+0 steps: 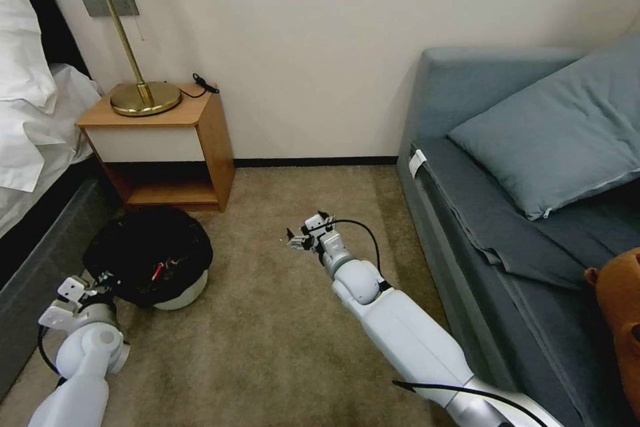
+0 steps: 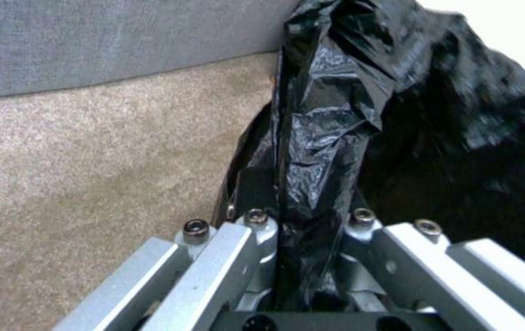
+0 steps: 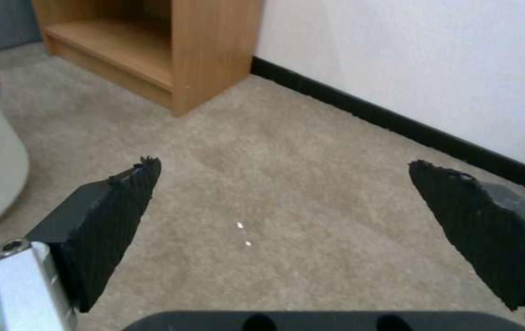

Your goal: Pick up the trash bin, then pick up the garbage on the floor and place it into the trash bin.

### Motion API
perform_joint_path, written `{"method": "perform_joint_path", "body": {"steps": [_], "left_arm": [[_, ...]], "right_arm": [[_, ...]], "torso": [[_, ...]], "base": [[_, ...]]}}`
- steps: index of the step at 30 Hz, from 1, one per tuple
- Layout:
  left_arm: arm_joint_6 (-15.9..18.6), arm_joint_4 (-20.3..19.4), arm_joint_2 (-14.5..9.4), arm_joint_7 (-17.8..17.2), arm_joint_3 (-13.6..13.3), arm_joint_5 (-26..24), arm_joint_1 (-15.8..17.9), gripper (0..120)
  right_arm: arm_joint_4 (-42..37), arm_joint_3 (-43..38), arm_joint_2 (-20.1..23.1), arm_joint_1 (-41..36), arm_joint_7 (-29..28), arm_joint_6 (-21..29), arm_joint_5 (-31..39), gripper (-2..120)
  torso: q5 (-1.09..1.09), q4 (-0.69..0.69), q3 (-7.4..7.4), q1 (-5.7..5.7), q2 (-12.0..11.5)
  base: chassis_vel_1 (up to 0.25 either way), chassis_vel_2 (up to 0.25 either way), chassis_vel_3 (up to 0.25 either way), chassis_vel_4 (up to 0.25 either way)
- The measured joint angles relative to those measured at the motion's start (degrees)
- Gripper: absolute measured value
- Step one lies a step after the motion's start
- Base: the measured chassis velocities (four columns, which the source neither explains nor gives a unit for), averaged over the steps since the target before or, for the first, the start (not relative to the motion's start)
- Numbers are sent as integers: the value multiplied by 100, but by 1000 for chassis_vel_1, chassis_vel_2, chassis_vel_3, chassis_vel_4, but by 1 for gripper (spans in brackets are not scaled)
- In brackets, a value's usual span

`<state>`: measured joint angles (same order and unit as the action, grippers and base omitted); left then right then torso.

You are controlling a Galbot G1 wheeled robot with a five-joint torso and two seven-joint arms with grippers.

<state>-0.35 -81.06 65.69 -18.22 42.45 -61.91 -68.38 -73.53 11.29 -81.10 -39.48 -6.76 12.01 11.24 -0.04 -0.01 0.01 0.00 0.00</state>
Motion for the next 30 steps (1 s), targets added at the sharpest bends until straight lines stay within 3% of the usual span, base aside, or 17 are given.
{"method": "perform_joint_path", "body": {"steps": [2, 7, 10, 17, 21, 23, 27, 29, 30], "left_arm": [[15, 8, -13, 2, -19, 7, -12, 15], [111, -137, -128, 1, -58, 115, -114, 41], [119, -193, -152, 0, -56, 149, -148, 47], [121, -670, -274, 9, 56, 548, -493, 77], [128, -866, -311, 3, 129, 708, -623, 87], [126, -1024, -327, -4, 191, 952, -743, 97], [95, -1187, -334, 15, 217, 1299, -860, 100], [-65, -1546, -425, 355, 217, 2258, -1094, 100], [-65, -1546, -425, 355, 217, 2258, -1094, 100]], "right_arm": [[4, 1, -7, -23, 1, -11, 0, 100], [17, -2, -32, -108, -83, -104, 11, 100], [12, -7, -39, -126, -135, -105, 23, 100], [-136, -25, -42, -214, -333, -84, 111, 100], [-241, -37, -15, -249, -393, -44, 198, 100], [-339, -68, 24, -290, -425, -30, 244, 100], [-430, -111, 67, -334, -460, -20, 338, 100], [-555, -219, 153, -377, -540, 12, 577, 100], [-555, -219, 153, -377, -540, 12, 577, 100]], "torso": [[2, 0, 0, 0, 0], [6, 3, 0, 0, 0], [5, 3, 0, 0, 0], [5, 1, 0, 0, 0], [5, 1, 0, 0, 0], [4, 2, 0, 0, 0], [4, 1, 0, 0, 0], [4, 1, 0, 0, 0], [4, 1, 0, 0, 0]], "base": [[0, 0, 0, 0], [0, 0, 0, 0], [0, 0, 0, 0], [0, 0, 0, 0], [0, 0, 0, 0], [0, 0, 0, 0], [0, 0, 0, 0], [0, 0, 0, 0], [0, 0, 0, 0]]}}
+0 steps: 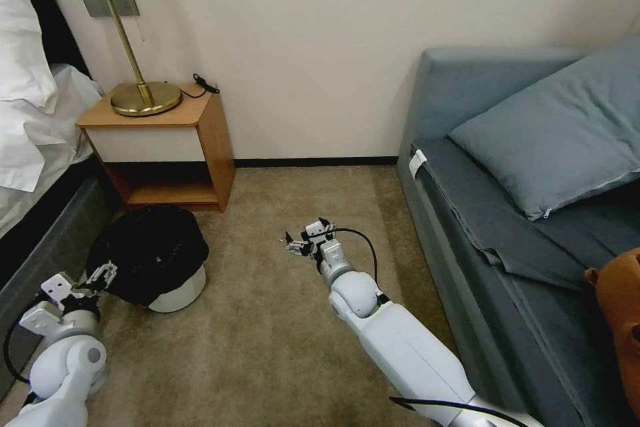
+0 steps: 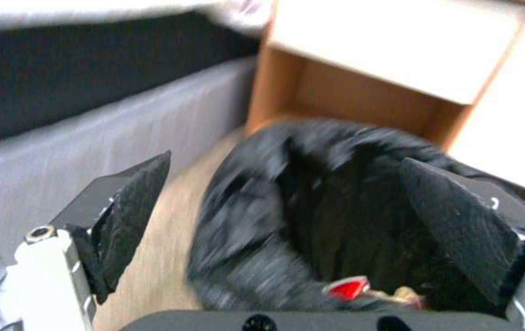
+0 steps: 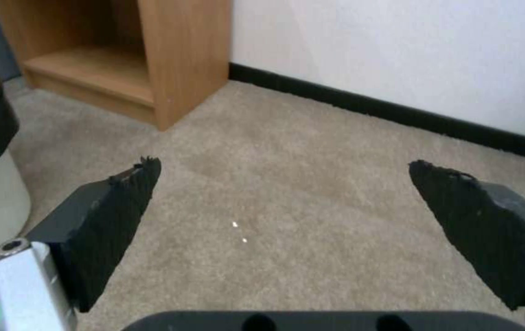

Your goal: Pick up the trash bin, then pick up the garbage on the floor and place it into the trash bin.

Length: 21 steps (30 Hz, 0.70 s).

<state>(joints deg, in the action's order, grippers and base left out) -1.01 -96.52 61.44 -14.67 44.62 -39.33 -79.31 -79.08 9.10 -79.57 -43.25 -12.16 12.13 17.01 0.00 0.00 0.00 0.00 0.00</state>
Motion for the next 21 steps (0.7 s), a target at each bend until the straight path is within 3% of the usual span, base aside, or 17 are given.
{"method": "perform_joint_path", "body": {"steps": [2, 5, 8, 17, 21], "left_arm": [[79, -272, -126, 266, -77, 327, -131, 100], [143, -400, -214, 410, -137, 515, -185, 100], [183, -596, -410, 741, -328, 1004, -276, 100], [261, -822, -520, 948, -786, 1312, -296, 100], [261, -822, -521, 943, -800, 1316, -288, 100]], "right_arm": [[-83, -81, 46, -22, -49, 29, 145, 100], [-128, -136, 72, -44, -79, 42, 224, 100], [-178, -313, 133, -117, -131, 47, 356, 100], [-127, -579, 67, -191, -123, 41, 461, 100], [-124, -585, 55, -194, -123, 51, 462, 100]], "torso": [[-1, 0, 0, 0, 0], [0, 1, 0, 0, 0], [0, 1, 0, 0, 0], [0, 1, -1, 0, 0], [0, 0, 0, 0, 0]], "base": [[0, 0, 0, 0], [0, 0, 0, 0], [0, 0, 0, 0], [0, 0, 0, 0], [0, 0, 0, 0]]}}
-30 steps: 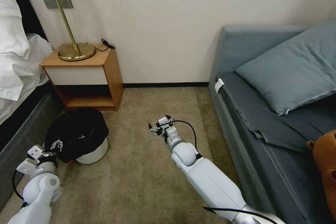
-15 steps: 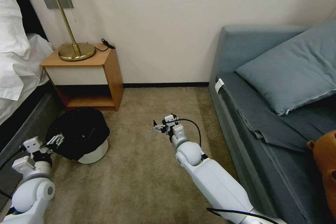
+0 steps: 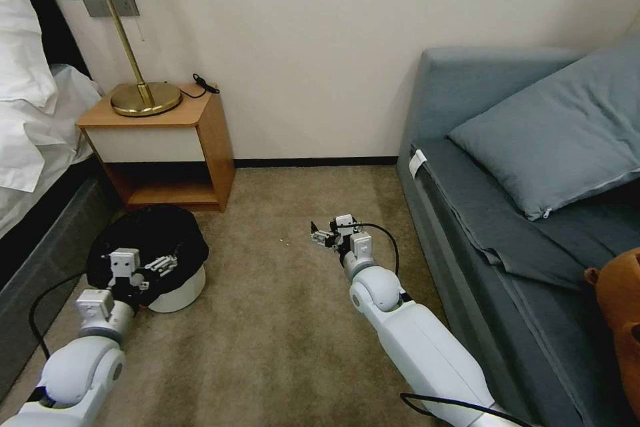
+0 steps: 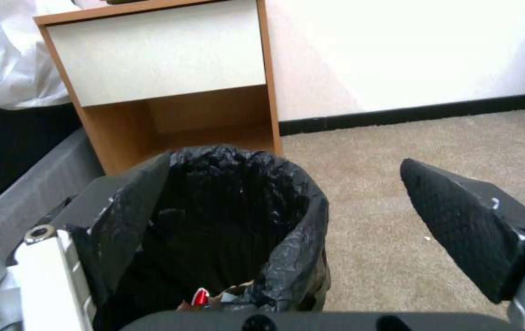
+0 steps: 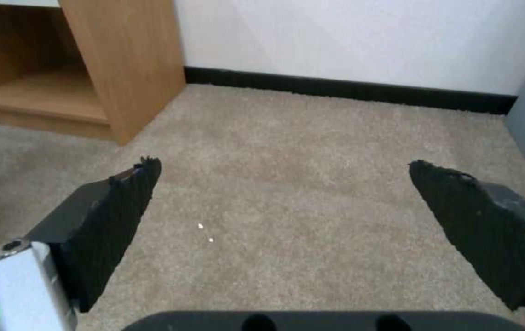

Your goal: Pick up the trash bin, then pick up the garbage on the floor and place it into the trash bin.

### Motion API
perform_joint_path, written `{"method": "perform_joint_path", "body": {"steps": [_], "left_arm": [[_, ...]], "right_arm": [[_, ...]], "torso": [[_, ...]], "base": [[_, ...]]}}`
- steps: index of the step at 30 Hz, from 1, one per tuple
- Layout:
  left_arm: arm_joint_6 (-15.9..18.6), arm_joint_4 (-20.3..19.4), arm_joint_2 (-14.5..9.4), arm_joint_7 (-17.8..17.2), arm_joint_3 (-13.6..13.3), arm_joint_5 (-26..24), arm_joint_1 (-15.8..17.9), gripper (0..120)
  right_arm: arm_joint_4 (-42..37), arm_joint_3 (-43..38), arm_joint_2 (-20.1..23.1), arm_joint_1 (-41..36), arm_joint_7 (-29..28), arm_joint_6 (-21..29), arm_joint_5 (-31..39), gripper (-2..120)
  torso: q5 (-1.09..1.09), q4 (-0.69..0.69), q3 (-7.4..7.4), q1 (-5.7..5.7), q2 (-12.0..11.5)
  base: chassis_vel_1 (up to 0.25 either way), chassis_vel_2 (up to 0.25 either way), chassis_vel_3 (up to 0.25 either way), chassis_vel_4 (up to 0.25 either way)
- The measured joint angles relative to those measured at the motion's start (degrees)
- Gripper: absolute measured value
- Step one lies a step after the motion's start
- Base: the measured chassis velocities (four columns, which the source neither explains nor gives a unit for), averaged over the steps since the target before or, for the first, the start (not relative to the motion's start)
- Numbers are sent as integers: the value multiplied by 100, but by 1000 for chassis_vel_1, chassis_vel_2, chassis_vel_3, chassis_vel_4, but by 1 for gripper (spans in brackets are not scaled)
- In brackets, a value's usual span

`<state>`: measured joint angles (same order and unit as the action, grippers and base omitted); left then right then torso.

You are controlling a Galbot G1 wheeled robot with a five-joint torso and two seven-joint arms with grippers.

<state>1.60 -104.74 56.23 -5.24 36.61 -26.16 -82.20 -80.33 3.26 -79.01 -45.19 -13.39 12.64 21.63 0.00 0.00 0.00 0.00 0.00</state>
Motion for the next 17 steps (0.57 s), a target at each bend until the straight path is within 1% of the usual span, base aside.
{"method": "perform_joint_path", "body": {"steps": [17], "left_arm": [[-5, 16, 6, -29, 7, -25, 9, 100]], "right_arm": [[8, 4, -5, 0, 7, 3, -8, 100]], "torso": [[0, 0, 0, 0, 0]], "base": [[0, 0, 0, 0]]}}
